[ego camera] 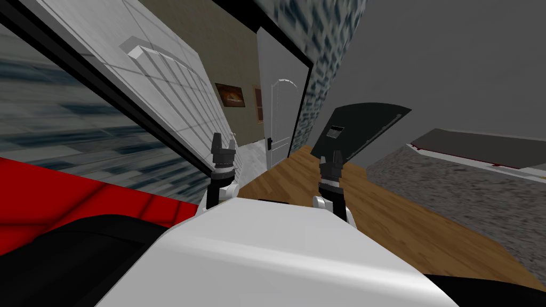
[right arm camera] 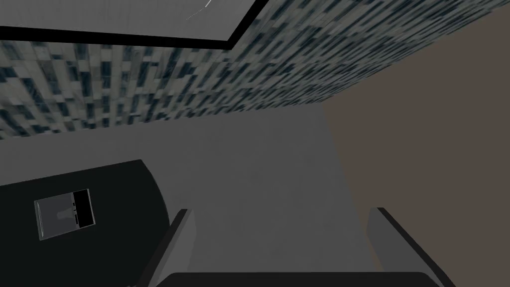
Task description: Push the door open
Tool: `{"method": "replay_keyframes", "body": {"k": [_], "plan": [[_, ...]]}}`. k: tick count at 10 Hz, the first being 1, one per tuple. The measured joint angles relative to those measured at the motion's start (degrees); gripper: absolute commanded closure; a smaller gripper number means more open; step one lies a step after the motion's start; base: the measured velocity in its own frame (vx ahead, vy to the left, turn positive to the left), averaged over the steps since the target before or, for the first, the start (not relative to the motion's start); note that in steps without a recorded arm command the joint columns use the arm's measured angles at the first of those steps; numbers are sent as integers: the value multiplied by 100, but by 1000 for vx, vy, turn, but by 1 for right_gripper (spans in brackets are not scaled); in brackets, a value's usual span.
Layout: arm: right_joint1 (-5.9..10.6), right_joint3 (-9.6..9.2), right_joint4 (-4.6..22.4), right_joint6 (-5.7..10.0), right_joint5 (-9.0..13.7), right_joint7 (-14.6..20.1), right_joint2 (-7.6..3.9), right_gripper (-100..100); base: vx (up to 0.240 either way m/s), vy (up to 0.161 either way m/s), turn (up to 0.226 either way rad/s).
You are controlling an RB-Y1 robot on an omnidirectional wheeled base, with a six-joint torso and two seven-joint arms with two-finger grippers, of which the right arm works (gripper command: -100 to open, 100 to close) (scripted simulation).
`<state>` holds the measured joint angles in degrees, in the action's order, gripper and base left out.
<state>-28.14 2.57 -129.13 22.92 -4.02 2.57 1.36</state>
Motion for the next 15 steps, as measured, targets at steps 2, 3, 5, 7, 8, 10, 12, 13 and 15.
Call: {"method": "replay_keyframes", "body": {"k": [2, 3, 5, 7, 8, 10, 12, 13, 15], "plan": [[97, -47, 217, 17, 4, 20, -77, -100, 101, -71, 115], [194, -83, 333, -19, -2, 30, -116, -100, 95, -69, 73], [384, -133, 609, -55, -14, 33, -163, -100, 71, -39, 54], [492, -170, 791, -69, -6, 59, -233, -100, 72, -28, 78], [577, -206, 928, -79, -16, 60, -243, -100, 80, -36, 76], [691, -279, 1201, -38, -25, 66, -277, -100, 87, -41, 84], [868, -331, 1480, -56, -23, 89, -333, -100, 87, -48, 104], [932, -371, 1579, -91, -28, 101, -352, -100, 86, -48, 73], [1118, -440, 1886, -107, -35, 119, -381, -100, 89, -46, 104]]}}
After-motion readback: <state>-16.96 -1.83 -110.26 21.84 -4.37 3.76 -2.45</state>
